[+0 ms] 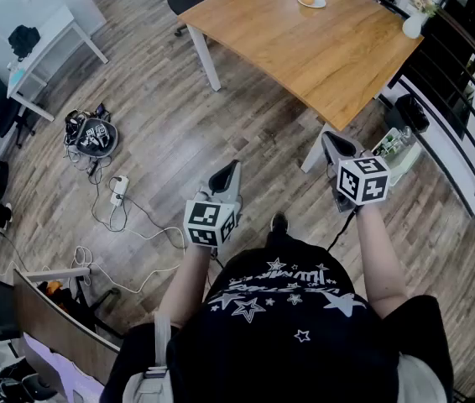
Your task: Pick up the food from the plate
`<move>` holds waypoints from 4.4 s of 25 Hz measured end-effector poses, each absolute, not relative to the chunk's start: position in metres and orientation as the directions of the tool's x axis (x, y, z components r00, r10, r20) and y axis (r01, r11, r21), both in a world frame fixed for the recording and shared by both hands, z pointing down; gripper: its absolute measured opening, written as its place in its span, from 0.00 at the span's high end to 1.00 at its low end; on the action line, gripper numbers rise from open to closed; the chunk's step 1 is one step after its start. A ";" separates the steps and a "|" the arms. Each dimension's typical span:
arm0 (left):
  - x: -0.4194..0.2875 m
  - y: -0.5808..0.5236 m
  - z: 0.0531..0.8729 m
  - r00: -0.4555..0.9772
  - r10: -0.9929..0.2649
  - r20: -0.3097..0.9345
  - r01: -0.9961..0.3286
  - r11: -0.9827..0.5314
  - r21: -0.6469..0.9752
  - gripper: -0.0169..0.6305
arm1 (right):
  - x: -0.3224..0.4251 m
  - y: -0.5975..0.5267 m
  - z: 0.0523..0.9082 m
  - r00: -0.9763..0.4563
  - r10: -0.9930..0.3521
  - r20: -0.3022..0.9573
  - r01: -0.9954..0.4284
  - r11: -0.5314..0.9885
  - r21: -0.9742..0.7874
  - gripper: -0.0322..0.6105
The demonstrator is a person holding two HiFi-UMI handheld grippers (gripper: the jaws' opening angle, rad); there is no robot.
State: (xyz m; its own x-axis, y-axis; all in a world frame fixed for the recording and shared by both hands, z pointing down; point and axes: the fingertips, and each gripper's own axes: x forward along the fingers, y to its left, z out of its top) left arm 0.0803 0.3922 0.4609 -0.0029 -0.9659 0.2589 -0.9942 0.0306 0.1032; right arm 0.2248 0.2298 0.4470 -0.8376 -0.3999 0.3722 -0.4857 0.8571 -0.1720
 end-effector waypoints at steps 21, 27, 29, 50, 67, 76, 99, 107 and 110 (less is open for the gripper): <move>0.086 0.428 0.481 0.026 -0.952 0.304 -0.990 0.017 0.138 0.97 | 0.225 0.259 0.454 -0.854 -0.422 0.303 -0.500 0.828 -0.255 0.95; 0.080 0.442 0.492 0.029 -0.942 0.334 -0.986 0.027 0.162 0.97 | 0.224 0.270 0.463 -0.854 -0.411 0.319 -0.497 0.824 -0.273 0.95; 0.080 0.443 0.496 0.035 -0.939 0.342 -0.986 0.024 0.165 0.97 | 0.224 0.267 0.469 -0.848 -0.408 0.338 -0.503 0.820 -0.272 0.95; -0.014 0.268 0.510 0.011 -0.924 0.382 -0.981 0.063 0.181 0.97 | 0.155 0.058 0.487 -0.815 -0.474 0.334 -0.568 0.767 -0.297 0.95; -0.055 0.100 0.491 0.026 -0.922 0.386 -0.981 0.050 0.187 0.97 | 0.118 -0.115 0.467 -0.814 -0.499 0.298 -0.579 0.741 -0.339 0.95; -0.072 0.054 0.472 0.042 -0.935 0.352 -0.985 0.021 0.172 0.97 | 0.110 -0.150 0.449 -0.803 -0.522 0.286 -0.594 0.735 -0.328 0.95; -0.169 -0.148 0.475 0.283 -0.902 0.325 -0.951 -0.219 0.218 0.97 | 0.083 -0.287 0.456 -0.614 -0.707 0.350 -0.789 0.547 -0.280 0.95; -0.210 -0.218 0.471 0.351 -0.881 0.318 -0.930 -0.287 0.230 0.97 | 0.051 -0.337 0.448 -0.578 -0.731 0.362 -0.815 0.506 -0.281 0.95; -0.223 -0.242 0.467 0.371 -0.874 0.314 -0.923 -0.309 0.231 0.97 | 0.038 -0.356 0.443 -0.571 -0.735 0.366 -0.820 0.499 -0.279 0.95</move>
